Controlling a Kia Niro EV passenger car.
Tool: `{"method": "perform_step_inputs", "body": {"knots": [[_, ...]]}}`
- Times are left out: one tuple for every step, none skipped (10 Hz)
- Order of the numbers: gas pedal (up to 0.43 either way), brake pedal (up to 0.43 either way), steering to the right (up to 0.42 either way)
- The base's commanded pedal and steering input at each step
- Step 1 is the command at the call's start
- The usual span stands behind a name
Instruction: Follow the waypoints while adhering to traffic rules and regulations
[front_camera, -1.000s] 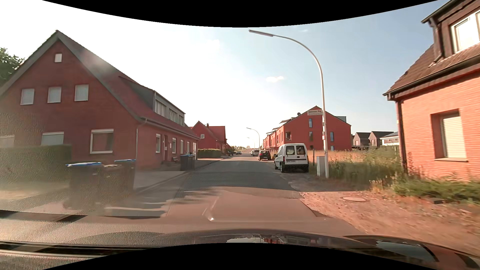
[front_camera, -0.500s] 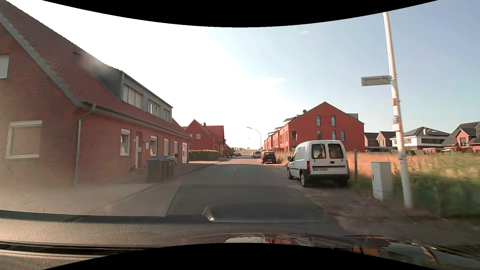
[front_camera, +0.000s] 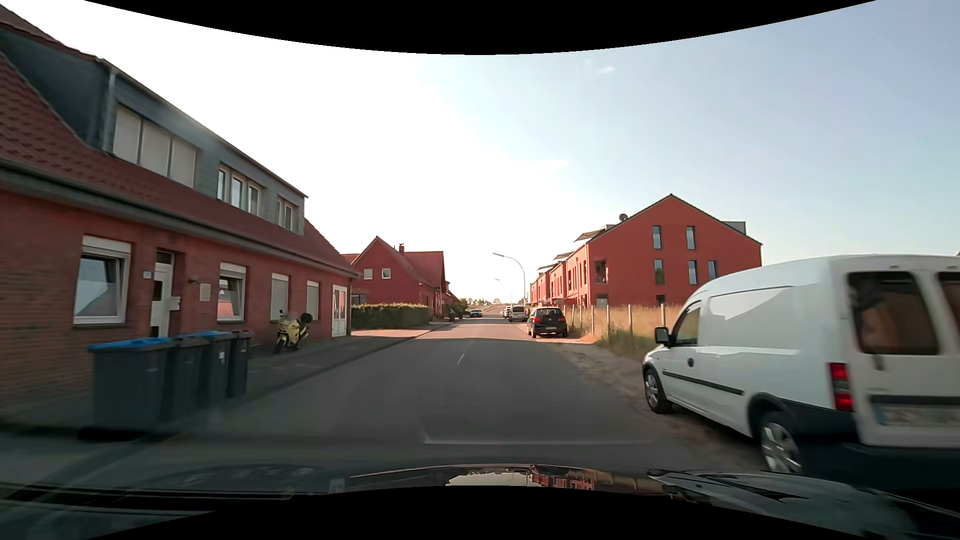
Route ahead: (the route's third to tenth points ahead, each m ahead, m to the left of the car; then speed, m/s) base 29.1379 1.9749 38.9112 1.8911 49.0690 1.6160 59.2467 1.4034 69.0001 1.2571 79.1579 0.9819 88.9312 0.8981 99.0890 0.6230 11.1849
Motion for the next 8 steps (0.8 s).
{"method": "perform_step_inputs", "body": {"knots": [[0.209, 0.000, -0.004], [0.209, 0.000, -0.002], [0.209, 0.000, -0.002], [0.209, 0.000, -0.002], [0.209, 0.000, -0.001], [0.209, 0.000, 0.000], [0.209, 0.000, -0.002], [0.209, 0.000, -0.003]]}}
